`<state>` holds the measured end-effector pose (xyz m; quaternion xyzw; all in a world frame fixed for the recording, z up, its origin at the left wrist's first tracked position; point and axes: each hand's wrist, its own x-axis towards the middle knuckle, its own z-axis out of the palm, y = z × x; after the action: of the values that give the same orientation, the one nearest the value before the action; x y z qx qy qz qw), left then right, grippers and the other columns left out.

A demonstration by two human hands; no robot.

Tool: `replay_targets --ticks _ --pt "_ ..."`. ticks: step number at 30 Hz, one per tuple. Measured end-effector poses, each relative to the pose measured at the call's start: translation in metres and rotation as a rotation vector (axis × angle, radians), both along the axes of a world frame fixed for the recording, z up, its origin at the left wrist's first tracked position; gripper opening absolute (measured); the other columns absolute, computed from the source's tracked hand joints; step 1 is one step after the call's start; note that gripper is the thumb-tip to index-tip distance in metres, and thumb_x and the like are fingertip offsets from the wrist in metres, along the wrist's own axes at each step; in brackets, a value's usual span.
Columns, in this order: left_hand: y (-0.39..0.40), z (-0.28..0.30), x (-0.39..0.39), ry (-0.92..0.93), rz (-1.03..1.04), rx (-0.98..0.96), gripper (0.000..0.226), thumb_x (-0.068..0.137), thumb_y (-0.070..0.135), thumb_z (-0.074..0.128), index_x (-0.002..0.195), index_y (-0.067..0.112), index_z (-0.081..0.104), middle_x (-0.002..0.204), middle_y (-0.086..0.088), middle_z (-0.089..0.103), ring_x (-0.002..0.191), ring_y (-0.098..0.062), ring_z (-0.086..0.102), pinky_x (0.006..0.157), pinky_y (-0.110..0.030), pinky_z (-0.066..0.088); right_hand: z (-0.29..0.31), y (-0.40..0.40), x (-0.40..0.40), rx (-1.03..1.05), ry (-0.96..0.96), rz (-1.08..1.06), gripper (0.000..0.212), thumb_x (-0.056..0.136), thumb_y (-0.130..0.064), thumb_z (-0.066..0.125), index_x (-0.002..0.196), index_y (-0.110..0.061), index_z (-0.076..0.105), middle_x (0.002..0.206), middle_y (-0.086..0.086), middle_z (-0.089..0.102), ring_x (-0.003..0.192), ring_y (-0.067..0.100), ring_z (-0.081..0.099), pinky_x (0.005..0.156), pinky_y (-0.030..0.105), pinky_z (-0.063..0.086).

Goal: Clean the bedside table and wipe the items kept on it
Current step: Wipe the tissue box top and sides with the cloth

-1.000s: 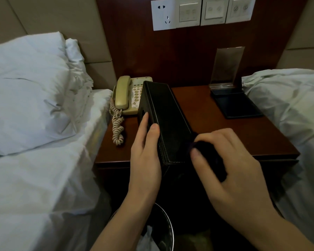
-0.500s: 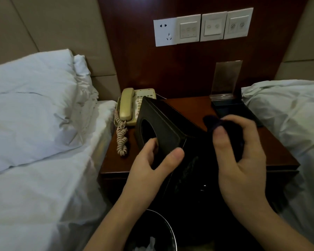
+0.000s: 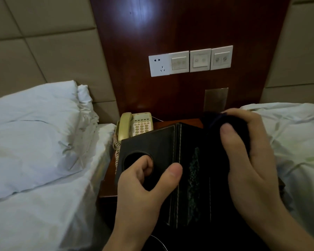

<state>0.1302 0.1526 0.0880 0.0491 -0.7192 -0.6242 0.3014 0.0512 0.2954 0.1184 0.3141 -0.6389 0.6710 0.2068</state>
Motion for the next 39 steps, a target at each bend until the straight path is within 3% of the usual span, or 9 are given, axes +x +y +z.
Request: replay_targets --ticks 2,4,6,10,15,19,25,31,39 --pt "-0.007 -0.007 -0.008 0.029 0.019 0.083 0.052 0.062 0.069 0.077 0.057 0.02 0.058 0.056 0.001 0.048 0.059 -0.007 0.048 0.054 -0.025 0.039 -0.001 -0.002 0.005 0.069 0.014 0.017 0.017 0.096 -0.038 0.05 0.113 -0.035 0.051 0.102 -0.019 0.059 0.095 0.002 0.059 0.073 0.008 0.043" --pt "-0.011 -0.011 -0.016 0.034 0.014 0.178 0.099 0.057 0.082 0.078 0.082 -0.012 0.056 0.071 -0.03 0.052 0.072 -0.027 0.048 0.063 -0.056 0.041 -0.002 -0.005 0.004 0.147 0.037 0.0 0.018 0.094 -0.041 0.053 0.112 -0.04 0.05 0.103 -0.019 0.058 0.097 0.004 0.059 0.074 0.01 0.043" --pt "-0.012 -0.009 -0.022 0.062 0.013 0.24 0.112 0.056 0.083 0.077 0.09 -0.021 0.053 0.082 -0.045 0.048 0.08 -0.033 0.05 0.07 -0.067 0.041 0.0 -0.007 -0.003 0.158 0.049 -0.028 0.016 0.093 -0.038 0.056 0.109 -0.04 0.053 0.102 -0.016 0.057 0.1 0.007 0.059 0.077 0.013 0.044" --pt "-0.013 -0.006 -0.031 0.097 0.051 0.269 0.114 0.054 0.083 0.078 0.088 -0.023 0.054 0.08 -0.046 0.046 0.077 -0.031 0.049 0.068 -0.048 0.037 0.012 -0.013 -0.021 0.21 0.104 -0.109 0.014 0.092 -0.036 0.058 0.106 -0.033 0.057 0.103 -0.013 0.057 0.1 0.001 0.057 0.079 0.009 0.043" --pt "-0.015 -0.002 -0.038 0.091 0.024 0.381 0.109 0.048 0.079 0.084 0.096 -0.016 0.062 0.095 -0.048 0.056 0.083 -0.035 0.058 0.076 -0.05 0.044 0.023 -0.031 -0.021 0.449 0.289 -0.184 0.02 0.094 -0.042 0.053 0.11 -0.031 0.057 0.105 -0.016 0.048 0.092 -0.004 0.053 0.077 0.008 0.044" --pt "-0.017 0.001 -0.043 0.085 0.043 0.355 0.108 0.047 0.078 0.085 0.088 -0.018 0.057 0.08 -0.043 0.053 0.079 -0.033 0.052 0.072 -0.048 0.038 0.026 -0.034 -0.016 0.603 0.421 -0.117 0.023 0.093 -0.05 0.046 0.111 -0.038 0.052 0.108 -0.021 0.046 0.087 -0.003 0.054 0.066 0.017 0.052" --pt "-0.019 0.003 -0.051 0.035 0.014 0.327 0.107 0.047 0.082 0.081 0.09 -0.014 0.065 0.092 -0.043 0.06 0.08 -0.052 0.063 0.074 -0.05 0.047 0.026 -0.023 -0.042 0.517 0.291 -0.226 0.03 0.088 -0.051 0.045 0.108 -0.031 0.056 0.103 -0.017 0.048 0.085 0.001 0.051 0.061 0.011 0.04" --pt "-0.01 -0.005 -0.05 0.065 0.011 0.301 0.104 0.049 0.082 0.082 0.076 -0.015 0.056 0.073 -0.033 0.057 0.068 -0.035 0.05 0.068 -0.046 0.038 0.029 -0.031 -0.026 0.629 0.401 -0.207 0.019 0.097 -0.042 0.045 0.111 -0.031 0.051 0.108 -0.014 0.048 0.08 0.001 0.054 0.057 0.012 0.045" --pt "-0.013 -0.003 -0.048 0.043 0.031 0.309 0.111 0.048 0.082 0.081 0.089 -0.018 0.061 0.089 -0.047 0.054 0.079 -0.036 0.057 0.073 -0.05 0.043 0.032 -0.029 -0.035 0.562 0.295 -0.23 0.024 0.091 -0.044 0.049 0.113 -0.035 0.053 0.107 -0.019 0.044 0.082 -0.001 0.05 0.064 0.01 0.039"
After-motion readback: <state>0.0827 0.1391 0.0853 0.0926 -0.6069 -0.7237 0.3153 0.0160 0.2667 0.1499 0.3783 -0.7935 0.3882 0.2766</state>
